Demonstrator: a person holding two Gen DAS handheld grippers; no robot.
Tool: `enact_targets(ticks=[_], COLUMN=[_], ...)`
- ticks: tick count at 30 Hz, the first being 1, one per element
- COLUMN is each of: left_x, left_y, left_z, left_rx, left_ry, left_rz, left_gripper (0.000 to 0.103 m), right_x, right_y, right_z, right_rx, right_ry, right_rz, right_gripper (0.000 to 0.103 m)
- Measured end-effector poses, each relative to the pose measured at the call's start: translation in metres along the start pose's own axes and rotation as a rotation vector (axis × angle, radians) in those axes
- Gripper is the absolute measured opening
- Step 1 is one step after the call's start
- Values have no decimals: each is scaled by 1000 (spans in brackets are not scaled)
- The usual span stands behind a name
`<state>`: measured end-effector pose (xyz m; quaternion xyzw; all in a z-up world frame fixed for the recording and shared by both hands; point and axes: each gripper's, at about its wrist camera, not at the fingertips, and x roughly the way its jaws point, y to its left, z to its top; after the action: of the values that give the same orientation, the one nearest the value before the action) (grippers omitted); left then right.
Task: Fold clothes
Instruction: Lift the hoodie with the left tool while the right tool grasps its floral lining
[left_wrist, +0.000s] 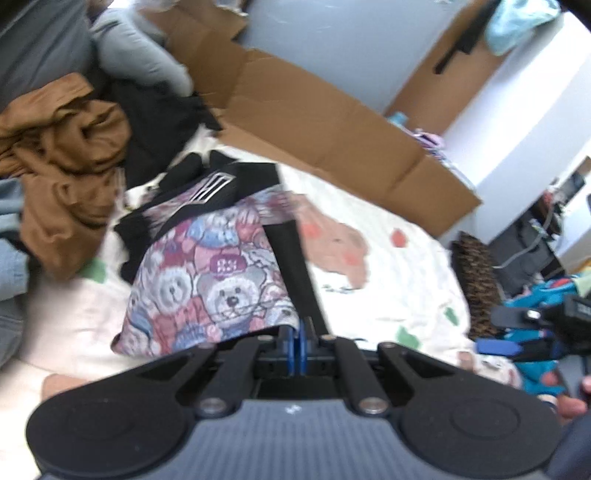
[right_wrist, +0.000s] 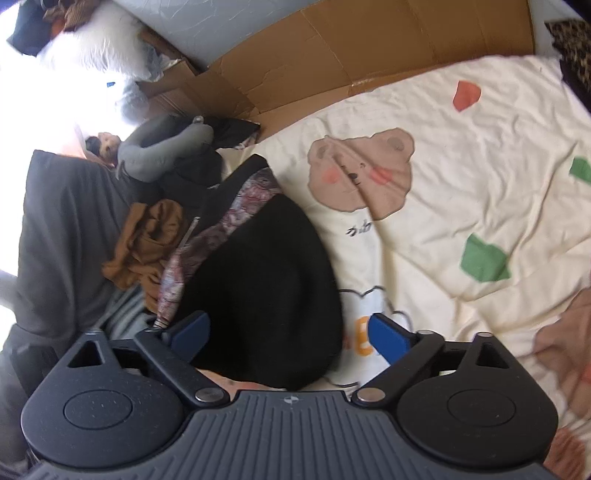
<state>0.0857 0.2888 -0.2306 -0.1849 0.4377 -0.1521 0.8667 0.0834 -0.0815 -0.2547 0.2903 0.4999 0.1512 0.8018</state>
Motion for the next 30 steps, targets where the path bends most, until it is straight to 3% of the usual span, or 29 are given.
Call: enact_targets(ticks=[7,12,16,22,24,30], left_x=[-6,-8,-5,5,8,15], left_y=[-31,-49,-59,-70,-74,-85], left_z=[-7,-10,-12,-14,-15,-16], left_rx=[22,41,49,67,77,106], left_ry=[26,45,65,108,124,169], left_rz=[-93,-150,-187,-245,-261,-323], left_gripper=[3,3,3,3,3,3], right_x=[11,30,47,61,63,71], right_y=[-3,-7,-8,-10,-12,-20], right_z=[-3,-7,-10,-15,-16,-20], right_rx=[104,215,258,296,301,346], right_ry=[41,77,119,153,159,178], right_rz=[145,239,293,332,334,351], right_gripper=[81,61,54,47,37,28])
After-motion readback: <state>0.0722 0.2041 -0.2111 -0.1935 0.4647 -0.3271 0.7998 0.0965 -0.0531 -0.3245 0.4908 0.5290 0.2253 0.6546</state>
